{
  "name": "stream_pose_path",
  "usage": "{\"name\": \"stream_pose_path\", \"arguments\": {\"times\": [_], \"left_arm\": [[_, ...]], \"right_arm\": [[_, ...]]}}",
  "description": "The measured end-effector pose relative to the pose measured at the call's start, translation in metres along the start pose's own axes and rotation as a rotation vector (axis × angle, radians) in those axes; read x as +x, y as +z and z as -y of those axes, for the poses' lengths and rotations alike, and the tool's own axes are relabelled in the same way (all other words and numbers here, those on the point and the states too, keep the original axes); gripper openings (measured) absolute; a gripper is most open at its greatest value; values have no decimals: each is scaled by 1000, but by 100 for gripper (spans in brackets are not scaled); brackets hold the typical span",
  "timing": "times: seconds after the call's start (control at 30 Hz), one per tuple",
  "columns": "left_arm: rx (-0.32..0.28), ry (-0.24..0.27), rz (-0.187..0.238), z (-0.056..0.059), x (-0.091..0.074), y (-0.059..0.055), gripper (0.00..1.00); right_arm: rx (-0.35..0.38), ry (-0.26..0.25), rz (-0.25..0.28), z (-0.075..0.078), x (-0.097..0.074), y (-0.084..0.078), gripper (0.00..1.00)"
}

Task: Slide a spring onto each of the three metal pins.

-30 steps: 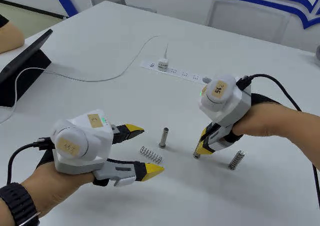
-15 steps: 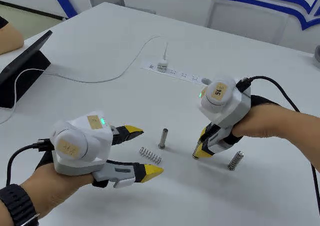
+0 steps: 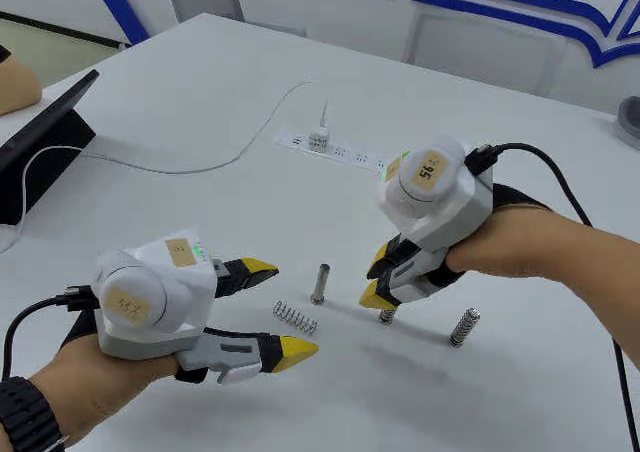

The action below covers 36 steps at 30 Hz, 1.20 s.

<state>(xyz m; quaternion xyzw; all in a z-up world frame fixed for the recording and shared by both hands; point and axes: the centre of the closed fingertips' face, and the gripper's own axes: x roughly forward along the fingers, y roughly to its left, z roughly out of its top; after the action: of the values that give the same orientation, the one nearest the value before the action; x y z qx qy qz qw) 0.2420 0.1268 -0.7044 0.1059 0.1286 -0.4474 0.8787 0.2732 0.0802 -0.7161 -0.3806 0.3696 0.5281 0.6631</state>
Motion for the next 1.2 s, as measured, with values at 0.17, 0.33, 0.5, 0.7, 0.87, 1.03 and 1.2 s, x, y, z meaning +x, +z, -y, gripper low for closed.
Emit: {"name": "stream_pose_path", "arguments": {"times": [0.17,0.33,0.5,0.7,0.87,1.03,1.2], "left_arm": [[-1,5,-4,0,-3,-3,59],[-4,12,-8,-2,-6,-6,59],[-5,14,-9,-4,-6,-7,58],[-6,13,-10,-4,-5,-8,58],[-6,13,-12,-5,-5,-9,57],[-6,14,-14,-5,-6,-10,57],[-10,17,-15,-6,-6,-11,57]], "right_arm": [[10,18,2,-12,17,6,19],[32,28,17,-20,30,14,18],[55,22,21,-21,41,18,18],[91,28,13,-23,53,16,17],[118,34,9,-24,60,15,17],[131,35,7,-23,63,14,16],[128,34,-5,-23,65,12,14]]}}
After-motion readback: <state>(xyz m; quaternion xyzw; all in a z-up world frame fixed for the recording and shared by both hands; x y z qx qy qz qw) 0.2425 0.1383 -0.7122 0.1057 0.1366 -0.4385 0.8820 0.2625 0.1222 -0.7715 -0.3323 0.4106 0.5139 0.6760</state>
